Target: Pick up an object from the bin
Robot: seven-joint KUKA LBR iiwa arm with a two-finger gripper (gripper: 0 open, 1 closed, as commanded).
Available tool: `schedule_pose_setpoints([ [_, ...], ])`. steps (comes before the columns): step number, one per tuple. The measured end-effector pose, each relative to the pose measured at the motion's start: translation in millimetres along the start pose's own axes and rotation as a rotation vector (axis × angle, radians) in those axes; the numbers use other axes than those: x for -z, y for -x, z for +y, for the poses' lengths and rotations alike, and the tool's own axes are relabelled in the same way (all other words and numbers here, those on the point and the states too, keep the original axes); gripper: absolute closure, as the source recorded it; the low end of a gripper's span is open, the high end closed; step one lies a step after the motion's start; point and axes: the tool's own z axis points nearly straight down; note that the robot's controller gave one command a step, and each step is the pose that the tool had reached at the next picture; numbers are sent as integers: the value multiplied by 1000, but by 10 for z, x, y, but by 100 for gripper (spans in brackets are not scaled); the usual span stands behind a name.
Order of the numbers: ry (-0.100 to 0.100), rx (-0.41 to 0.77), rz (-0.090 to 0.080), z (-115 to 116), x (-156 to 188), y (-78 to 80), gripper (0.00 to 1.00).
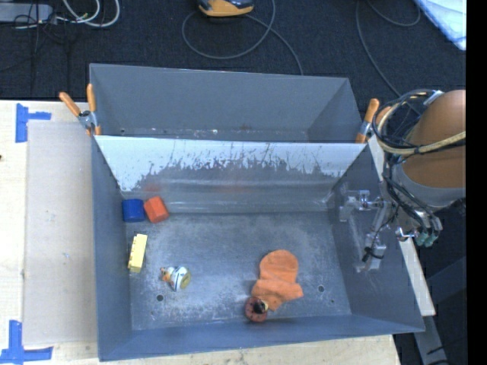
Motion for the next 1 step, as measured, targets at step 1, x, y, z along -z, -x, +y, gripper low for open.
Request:
schedule_pose_setpoints([
  [1, -2, 4, -8, 6, 41, 17, 0],
])
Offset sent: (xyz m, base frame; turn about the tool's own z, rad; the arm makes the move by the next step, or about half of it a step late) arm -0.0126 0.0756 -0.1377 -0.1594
